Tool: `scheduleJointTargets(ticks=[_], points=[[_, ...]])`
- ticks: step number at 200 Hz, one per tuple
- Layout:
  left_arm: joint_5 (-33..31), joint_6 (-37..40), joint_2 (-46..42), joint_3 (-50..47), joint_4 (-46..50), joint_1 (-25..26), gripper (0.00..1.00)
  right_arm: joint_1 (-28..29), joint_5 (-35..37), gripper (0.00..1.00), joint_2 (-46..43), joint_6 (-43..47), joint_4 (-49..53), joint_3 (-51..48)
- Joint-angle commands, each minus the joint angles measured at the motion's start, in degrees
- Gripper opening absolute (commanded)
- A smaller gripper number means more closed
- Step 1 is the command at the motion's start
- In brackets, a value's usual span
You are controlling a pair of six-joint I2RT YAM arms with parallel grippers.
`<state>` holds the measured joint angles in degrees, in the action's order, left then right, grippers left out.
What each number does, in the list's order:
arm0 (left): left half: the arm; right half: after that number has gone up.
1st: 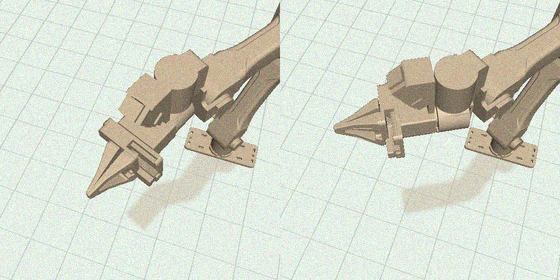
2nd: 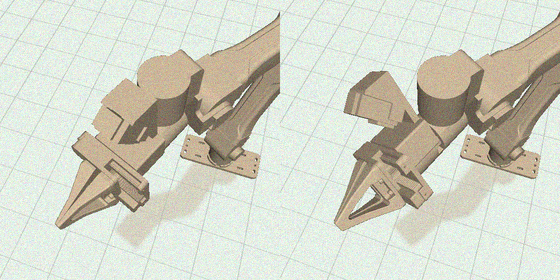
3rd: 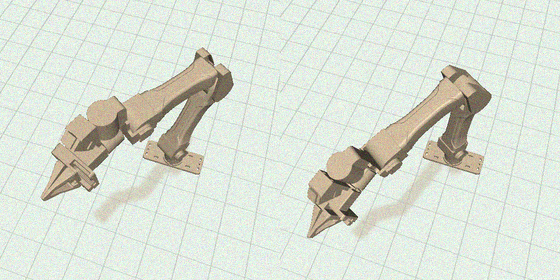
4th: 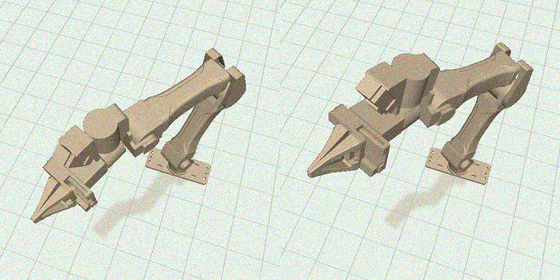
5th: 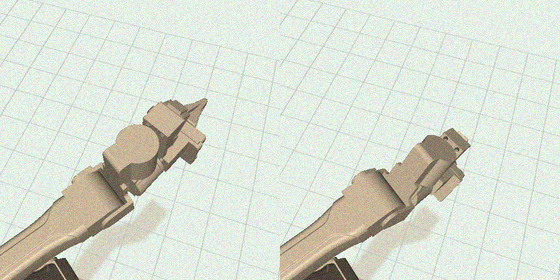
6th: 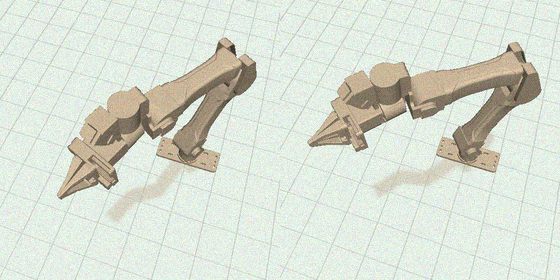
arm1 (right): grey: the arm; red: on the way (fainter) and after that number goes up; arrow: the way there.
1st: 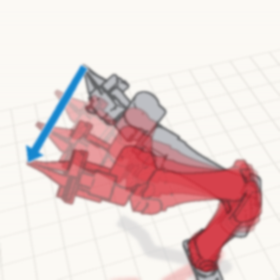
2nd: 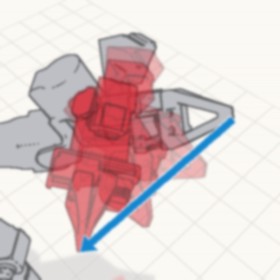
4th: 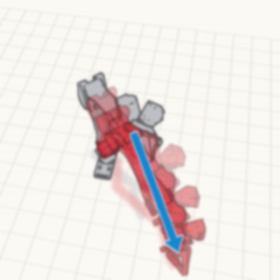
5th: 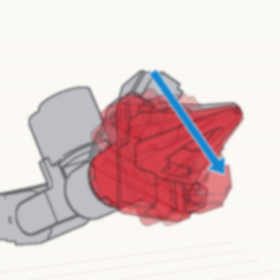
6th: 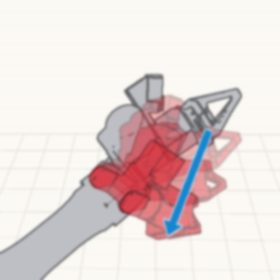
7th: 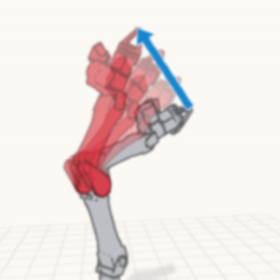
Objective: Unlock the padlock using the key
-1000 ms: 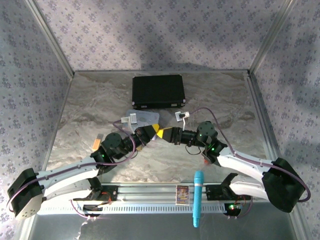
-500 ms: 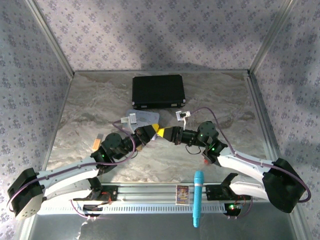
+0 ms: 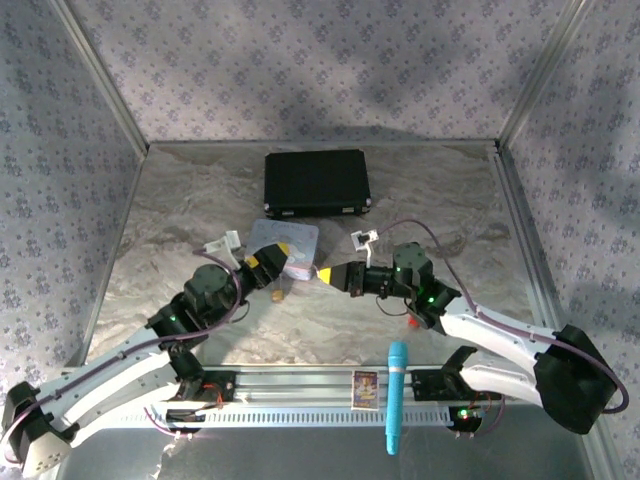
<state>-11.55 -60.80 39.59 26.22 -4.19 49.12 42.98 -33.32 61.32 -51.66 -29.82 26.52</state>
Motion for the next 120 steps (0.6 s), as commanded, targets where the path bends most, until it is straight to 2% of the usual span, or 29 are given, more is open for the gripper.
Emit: scheduleJointTargets(ticks=[1,18,39,58,74,99,120], points=[[3.34,1.81,2.6,1.36,15.49,-1.64,0.79,0.3,1.45,0.0,-0.69,4.04,6.8,0.91],[5.74,4.25,5.63,0.0,16.36,-2.09,0.75,0.5,2.07,0.0,-0.02,5.97,9.72,1.67],[6.25,4.8,7.16,-4.26,12.02,-2.76,0.67,0.96,2.32,0.0,1.44,6.53,9.6,1.65],[7.53,4.66,7.4,-9.29,3.7,-4.45,0.66,1.04,1.97,0.0,2.91,6.14,8.17,1.23],[5.69,6.52,9.45,-10.37,2.85,-6.28,0.68,1.11,1.71,0.0,3.91,5.47,6.67,0.93],[10.51,11.23,13.22,-11.57,-3.91,-9.62,0.66,1.27,1.47,0.0,4.66,5.08,5.96,0.93],[11.45,16.25,15.16,-9.87,-4.3,-10.18,0.64,1.41,1.73,0.0,4.64,5.29,6.27,0.64]])
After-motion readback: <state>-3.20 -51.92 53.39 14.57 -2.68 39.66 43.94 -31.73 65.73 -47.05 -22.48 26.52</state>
